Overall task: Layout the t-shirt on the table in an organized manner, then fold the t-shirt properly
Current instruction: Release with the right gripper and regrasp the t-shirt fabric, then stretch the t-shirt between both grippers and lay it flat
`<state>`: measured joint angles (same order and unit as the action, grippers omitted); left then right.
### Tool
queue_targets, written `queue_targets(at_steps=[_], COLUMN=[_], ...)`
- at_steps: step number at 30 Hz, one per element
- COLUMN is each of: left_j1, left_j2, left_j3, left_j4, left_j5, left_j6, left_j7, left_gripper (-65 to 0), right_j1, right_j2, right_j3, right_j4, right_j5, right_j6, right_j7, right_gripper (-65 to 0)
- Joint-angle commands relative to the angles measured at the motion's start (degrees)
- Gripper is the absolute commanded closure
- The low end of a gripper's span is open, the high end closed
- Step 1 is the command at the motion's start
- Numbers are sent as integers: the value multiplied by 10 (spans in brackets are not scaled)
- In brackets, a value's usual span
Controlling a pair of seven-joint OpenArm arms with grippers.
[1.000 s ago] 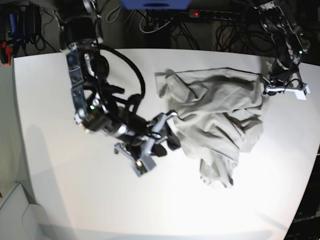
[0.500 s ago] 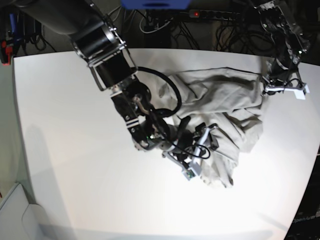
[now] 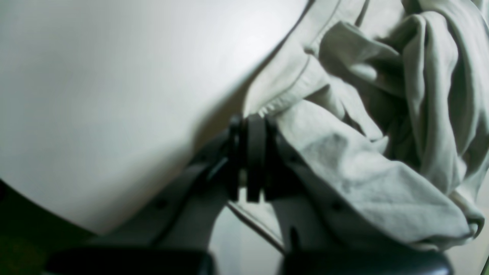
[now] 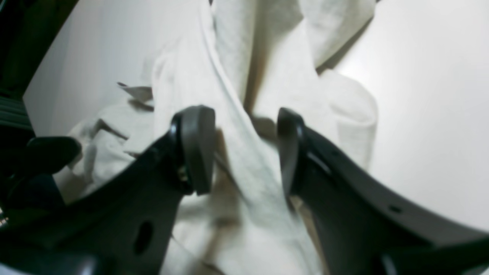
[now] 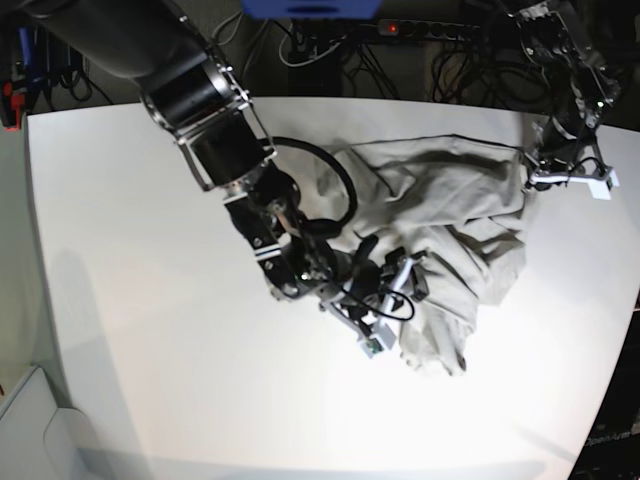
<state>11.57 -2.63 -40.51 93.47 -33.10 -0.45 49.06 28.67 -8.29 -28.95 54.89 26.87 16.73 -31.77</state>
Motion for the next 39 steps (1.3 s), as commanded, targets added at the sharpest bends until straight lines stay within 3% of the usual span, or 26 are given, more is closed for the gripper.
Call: queue_targets(at_steps=[1,6,11,17,27,34,39], left_j1=[-4,-4,-5,-6,-6,-9,-18], left_j2=[-5,-4,4,7,16,29,29], left_j3=[-1,-1,-4,-2,-3,-1,-1], left_j4=[10,9,9,9,9,8,8], left_j5=[-9,-8,-7,-7,-11,-10,-8], left_j6=[-1,-1,-1,-1,-1,-1,-1], left_j7=[-6,-6,-6,-6,-6,-6,-6], left_gripper=[-4,-4,-4,-4,-4,-4,-4], right_j1=[9,4,-6,-4,-85,-207,-252], right_j2=[-6,-6,-5,-2,67,69,68], right_j3=[1,0,-21,3,304,469,566], right_j4=[12,10,10,14,187,329,347], right_j5=[7,7,6,7,8,32,75], right_j6=[7,7,7,7,7,7,-17], right_j7=[14,16,16,25,-31,-36,-36], right_gripper=[-277,-247,-15,-2,-2,0,-3])
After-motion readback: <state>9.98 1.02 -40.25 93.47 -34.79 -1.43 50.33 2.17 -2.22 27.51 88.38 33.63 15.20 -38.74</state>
